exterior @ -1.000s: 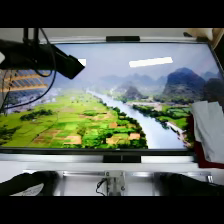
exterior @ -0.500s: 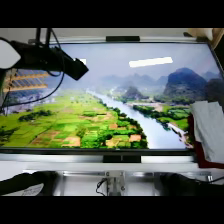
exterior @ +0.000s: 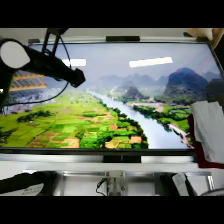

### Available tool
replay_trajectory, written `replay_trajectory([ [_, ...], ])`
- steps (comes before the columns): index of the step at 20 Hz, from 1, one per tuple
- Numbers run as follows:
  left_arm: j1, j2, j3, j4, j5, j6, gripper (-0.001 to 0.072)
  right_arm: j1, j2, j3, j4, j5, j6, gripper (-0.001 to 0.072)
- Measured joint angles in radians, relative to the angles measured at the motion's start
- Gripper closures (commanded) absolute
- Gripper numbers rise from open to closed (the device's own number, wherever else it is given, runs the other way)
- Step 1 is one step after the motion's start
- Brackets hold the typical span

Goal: Fold the shirts.

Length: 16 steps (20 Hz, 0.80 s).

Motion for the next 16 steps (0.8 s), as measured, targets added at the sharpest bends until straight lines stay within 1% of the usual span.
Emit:
replay_trajectory([
  [2,0.000,-0.021,-0.016,0.092,-0.084,-0.083,0.0007,0.372,-0.032,-0.092,-0.069,-0.077,0.061,0.0205],
  [4,0.000,-0.040,-0.089,0.137,-0.157,-0.131,0.0005,0.713,-0.125,-0.112,-0.148,-0.110,0.098,0.0204],
  [5,0.000,-0.040,-0.148,0.146,-0.177,-0.153,0.0005,0.845,-0.184,-0.106,-0.169,-0.105,0.103,0.0204],
  [7,0.000,-0.010,-0.293,0.149,-0.165,-0.211,0.0005,1.044,-0.293,-0.085,-0.171,-0.097,0.105,0.0204],
  [9,0.000,0.040,-0.429,0.145,-0.108,-0.265,0.0005,1.167,-0.356,-0.073,-0.172,-0.143,0.117,0.0205],
  [11,0.000,0.080,-0.523,0.138,-0.060,-0.305,0.0005,1.246,-0.390,-0.068,-0.187,-0.211,0.126,0.0205],
  [13,0.000,0.099,-0.575,0.130,-0.032,-0.328,0.0005,1.291,-0.407,-0.064,-0.186,-0.275,0.130,0.0205],
  [16,0.000,0.111,-0.611,0.128,-0.006,-0.345,0.0006,1.323,-0.419,-0.062,-0.168,-0.333,0.135,0.0205],
])
